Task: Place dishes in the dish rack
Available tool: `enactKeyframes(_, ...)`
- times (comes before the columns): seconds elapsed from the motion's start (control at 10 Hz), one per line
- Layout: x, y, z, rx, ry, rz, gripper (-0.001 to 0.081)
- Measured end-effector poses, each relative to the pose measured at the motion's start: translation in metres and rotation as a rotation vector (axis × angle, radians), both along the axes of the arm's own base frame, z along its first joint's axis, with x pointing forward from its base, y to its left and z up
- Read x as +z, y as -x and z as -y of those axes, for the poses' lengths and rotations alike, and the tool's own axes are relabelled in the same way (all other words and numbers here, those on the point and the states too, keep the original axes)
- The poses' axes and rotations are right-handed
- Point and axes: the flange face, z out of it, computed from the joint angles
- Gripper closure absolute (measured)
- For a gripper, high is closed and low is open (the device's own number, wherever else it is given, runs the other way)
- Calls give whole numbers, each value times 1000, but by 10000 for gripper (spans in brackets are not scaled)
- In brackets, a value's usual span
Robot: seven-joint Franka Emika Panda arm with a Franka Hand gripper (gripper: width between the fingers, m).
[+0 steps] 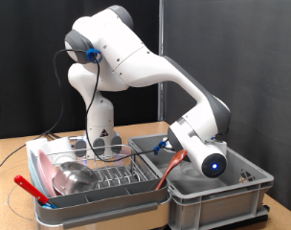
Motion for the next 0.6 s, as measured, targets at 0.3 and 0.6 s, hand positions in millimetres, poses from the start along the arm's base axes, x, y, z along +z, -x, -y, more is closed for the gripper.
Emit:
enactKeyframes(0.3,0,1,0,-5,-2,-7,29)
enactKeyframes(0.6,0,0,1,-14,-3,-7,203)
